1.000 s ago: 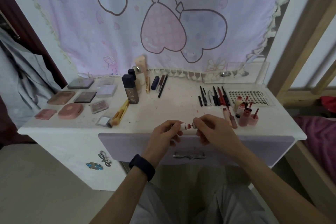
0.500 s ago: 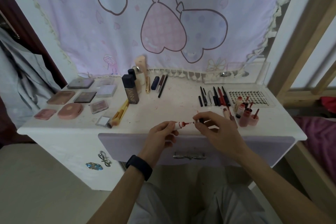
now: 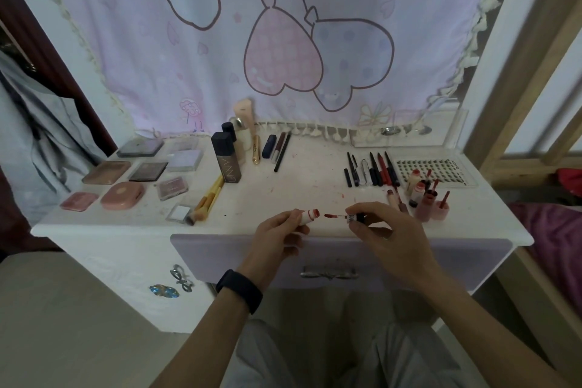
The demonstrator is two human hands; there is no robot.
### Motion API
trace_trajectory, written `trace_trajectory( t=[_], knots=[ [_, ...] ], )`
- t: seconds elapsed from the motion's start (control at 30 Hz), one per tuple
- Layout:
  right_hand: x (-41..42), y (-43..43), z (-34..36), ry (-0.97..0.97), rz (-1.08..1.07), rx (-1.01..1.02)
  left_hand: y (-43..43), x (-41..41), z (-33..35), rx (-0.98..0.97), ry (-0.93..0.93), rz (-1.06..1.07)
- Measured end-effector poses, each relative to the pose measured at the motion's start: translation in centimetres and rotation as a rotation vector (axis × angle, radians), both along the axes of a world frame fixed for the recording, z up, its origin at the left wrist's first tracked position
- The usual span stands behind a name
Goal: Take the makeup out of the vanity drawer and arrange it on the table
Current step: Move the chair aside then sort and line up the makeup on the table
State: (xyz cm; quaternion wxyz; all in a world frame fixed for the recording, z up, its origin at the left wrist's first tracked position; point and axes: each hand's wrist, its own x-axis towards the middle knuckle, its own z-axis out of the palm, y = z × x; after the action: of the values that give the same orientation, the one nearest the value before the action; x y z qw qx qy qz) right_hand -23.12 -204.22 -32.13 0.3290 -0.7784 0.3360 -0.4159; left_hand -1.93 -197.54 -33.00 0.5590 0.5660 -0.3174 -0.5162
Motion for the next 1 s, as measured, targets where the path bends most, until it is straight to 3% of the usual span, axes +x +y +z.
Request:
trace_trajectory(
  t=[0.17, 0.3, 0.47, 0.7, 1.0],
  knots=[
    [-0.9, 0.7, 0.1, -0.147, -0.056, 0.16, -0.2, 0.0, 0.4, 0.001, 0.058, 0.0],
    [-2.3, 1.2, 0.7, -0.489, -0.076, 0.426, -0.9, -0.6, 1.4, -0.054, 0.148, -0.052],
    [-5.4, 0.6, 1.3, -0.595, -0.142, 0.461, -3.3, -2.8, 4.1, -0.113, -0.044, -0.155],
    [-12.1, -3.0, 2.6, -0.595, -0.324, 0.357, -8.9, -8.1, 8.4, -0.245, -0.374, -0.274],
    [-17.7, -8.1, 0.4, -0.356, -0.456, 0.332, -17.2, -14.6, 10.4, -0.357, -0.78, -0.207]
  ],
)
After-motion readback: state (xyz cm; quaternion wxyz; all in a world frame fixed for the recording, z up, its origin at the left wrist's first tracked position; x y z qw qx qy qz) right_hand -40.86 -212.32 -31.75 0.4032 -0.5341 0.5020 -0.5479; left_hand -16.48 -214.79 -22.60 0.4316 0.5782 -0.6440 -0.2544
